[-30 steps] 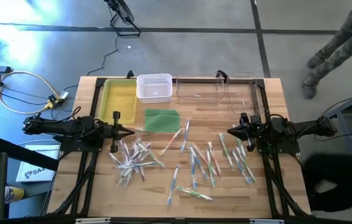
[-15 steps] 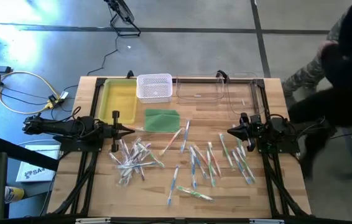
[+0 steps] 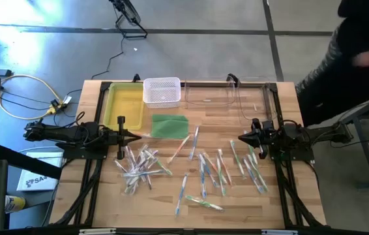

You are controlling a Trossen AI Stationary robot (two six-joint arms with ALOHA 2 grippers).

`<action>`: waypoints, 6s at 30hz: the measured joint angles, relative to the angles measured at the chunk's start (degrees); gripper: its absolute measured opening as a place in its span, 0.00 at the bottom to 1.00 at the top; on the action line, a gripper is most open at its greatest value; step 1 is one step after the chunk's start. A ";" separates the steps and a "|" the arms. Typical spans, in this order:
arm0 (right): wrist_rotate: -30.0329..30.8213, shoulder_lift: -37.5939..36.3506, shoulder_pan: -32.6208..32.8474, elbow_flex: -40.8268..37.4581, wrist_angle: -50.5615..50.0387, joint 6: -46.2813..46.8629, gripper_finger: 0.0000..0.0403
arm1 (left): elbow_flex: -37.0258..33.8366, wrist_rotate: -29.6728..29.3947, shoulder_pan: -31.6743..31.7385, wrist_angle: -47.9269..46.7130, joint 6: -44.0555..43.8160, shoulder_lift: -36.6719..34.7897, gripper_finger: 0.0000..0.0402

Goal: Pick & Place Toothbrushes
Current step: Put the green toothbrush into the right transparent bin

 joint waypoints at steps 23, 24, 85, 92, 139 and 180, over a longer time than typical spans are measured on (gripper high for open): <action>-1.01 0.00 0.00 0.22 7.75 -1.85 0.01 | 0.00 0.00 0.01 -0.04 -0.42 0.01 0.01; -0.90 0.01 0.00 0.58 7.21 -2.25 0.01 | 0.00 0.00 0.00 -0.04 -0.42 0.00 0.01; 18.14 54.70 16.83 46.64 -58.15 54.00 0.01 | 0.00 0.02 0.01 -0.04 -1.99 0.02 0.01; 15.23 58.12 16.81 46.64 -65.23 60.54 0.01 | 0.00 0.02 0.00 -0.04 -1.97 0.02 0.01; 10.46 78.77 11.87 46.64 -70.23 58.71 0.01 | 0.00 0.02 0.00 -0.04 -1.99 0.00 0.01; 4.37 78.57 11.52 32.22 -55.30 72.54 0.42 | 0.00 0.02 0.01 -0.06 -1.97 0.01 0.01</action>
